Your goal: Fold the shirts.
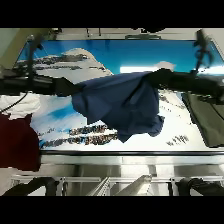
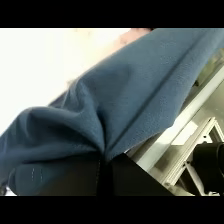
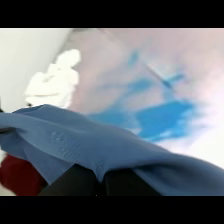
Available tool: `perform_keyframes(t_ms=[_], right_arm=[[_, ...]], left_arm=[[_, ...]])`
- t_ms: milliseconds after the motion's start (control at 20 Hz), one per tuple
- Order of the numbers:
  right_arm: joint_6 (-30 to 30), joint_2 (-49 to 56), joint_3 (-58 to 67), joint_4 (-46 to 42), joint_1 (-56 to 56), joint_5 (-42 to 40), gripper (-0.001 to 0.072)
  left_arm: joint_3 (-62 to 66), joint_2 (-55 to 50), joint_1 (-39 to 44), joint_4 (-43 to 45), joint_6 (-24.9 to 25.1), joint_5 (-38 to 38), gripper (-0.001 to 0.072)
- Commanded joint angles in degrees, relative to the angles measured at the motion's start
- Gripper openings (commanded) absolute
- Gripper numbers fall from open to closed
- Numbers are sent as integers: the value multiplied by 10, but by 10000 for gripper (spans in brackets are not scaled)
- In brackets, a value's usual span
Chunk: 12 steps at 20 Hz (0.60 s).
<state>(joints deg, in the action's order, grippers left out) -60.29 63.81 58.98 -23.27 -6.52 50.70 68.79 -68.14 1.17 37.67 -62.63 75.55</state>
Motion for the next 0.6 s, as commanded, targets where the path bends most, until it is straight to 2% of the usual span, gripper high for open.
perform_keyframes(t_ms=[0,50,100,150,250,350,450,550], right_arm=[[36,137,3,31,5,-106,79],[62,163,12,47,12,-118,328],[82,180,24,53,21,-116,497],[87,187,33,52,31,-114,505],[87,179,37,48,61,-102,503],[83,162,37,27,99,-45,502],[46,150,36,-12,135,35,502],[5,142,33,-87,161,100,501]], left_arm=[[19,-138,-25,1,22,-22,26],[46,-177,-35,1,21,-19,251],[75,-215,-47,-1,14,-6,499],[103,-246,-59,-2,4,10,720],[148,-286,-82,-1,-5,47,720],[176,-308,-103,-1,-13,96,720],[156,-305,-110,3,-22,122,720],[94,-288,-101,2,-24,136,720]])
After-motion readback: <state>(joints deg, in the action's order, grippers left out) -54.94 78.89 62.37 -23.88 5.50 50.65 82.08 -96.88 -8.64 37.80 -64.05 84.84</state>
